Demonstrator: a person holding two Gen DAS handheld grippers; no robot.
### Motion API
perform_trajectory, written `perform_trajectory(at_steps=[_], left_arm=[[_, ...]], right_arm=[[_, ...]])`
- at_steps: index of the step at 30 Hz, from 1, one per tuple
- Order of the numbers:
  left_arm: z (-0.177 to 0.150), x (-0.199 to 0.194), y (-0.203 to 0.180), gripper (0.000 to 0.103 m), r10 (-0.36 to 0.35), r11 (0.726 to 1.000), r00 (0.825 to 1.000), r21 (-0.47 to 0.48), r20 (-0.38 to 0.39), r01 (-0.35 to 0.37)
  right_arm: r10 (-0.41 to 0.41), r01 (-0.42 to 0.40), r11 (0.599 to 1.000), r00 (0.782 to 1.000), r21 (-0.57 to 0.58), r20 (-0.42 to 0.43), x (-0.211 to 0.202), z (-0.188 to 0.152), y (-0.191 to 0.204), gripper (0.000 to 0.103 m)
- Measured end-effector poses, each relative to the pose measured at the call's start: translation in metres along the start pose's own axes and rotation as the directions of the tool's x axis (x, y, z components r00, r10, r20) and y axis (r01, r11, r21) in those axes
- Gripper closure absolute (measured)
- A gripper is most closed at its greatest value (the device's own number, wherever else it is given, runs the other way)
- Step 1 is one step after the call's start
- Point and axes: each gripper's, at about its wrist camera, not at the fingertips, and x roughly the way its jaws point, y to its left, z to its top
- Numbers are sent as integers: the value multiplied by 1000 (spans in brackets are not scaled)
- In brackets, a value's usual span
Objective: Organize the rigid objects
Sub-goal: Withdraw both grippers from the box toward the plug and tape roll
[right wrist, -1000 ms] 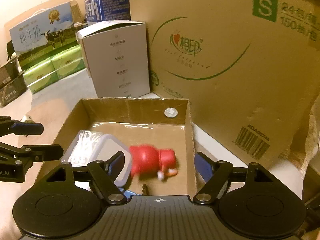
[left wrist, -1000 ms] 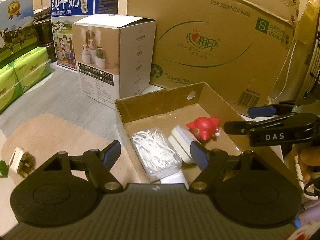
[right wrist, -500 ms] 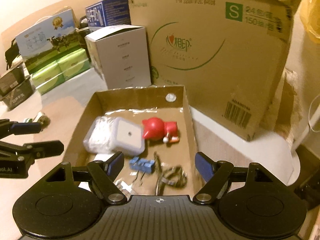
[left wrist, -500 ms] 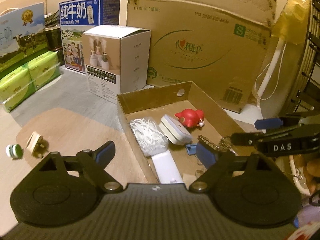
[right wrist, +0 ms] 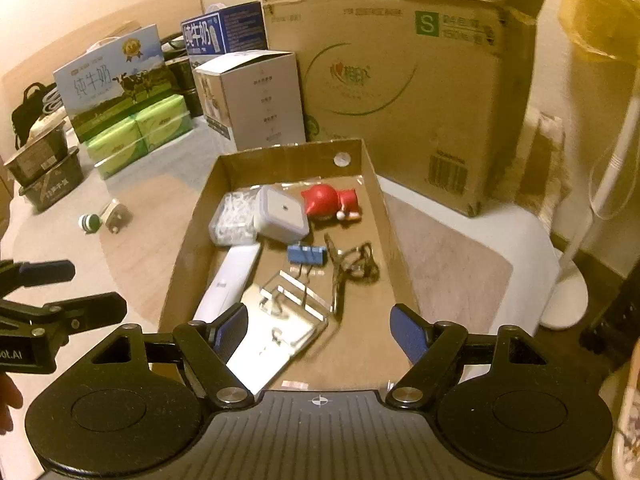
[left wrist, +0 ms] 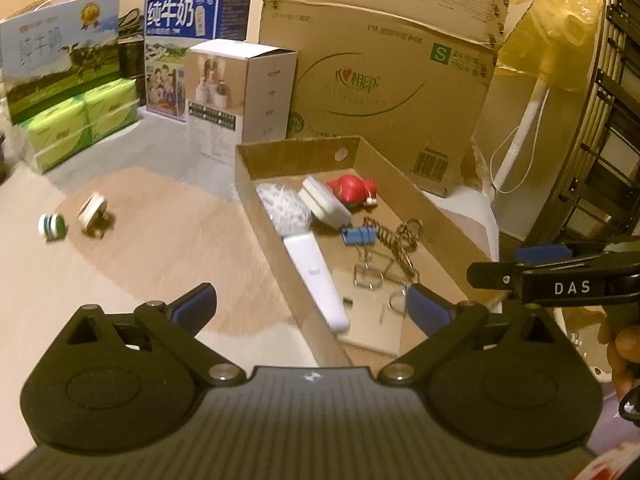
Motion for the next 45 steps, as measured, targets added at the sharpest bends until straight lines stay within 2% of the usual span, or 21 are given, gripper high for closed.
perform_trajectory(at_steps=[11,19,25,31,45], left_arm=[[-47,-41,7,3,12,1000,1000,14,-25,-12],[-70,-59,30,3,86,996,996,33,-22,-85],[-79,-69,57,3,154,988,988,1,-20,-154],[-83,-78,80,3,187,982,982,-26,-16,-188],[-86,-95,129,5,228,965,973,-125,-37,-230]], right_arm=[[11,-11,1000,999,-7,-30,-28,-51,29,25],[43,-44,999,998,-18,-45,-34,-73,56,25],[72,-73,997,996,-34,-55,-29,-78,77,25],[92,-96,994,994,-61,-55,-25,-77,97,25],[158,-166,979,985,-117,-73,-7,-76,144,25]])
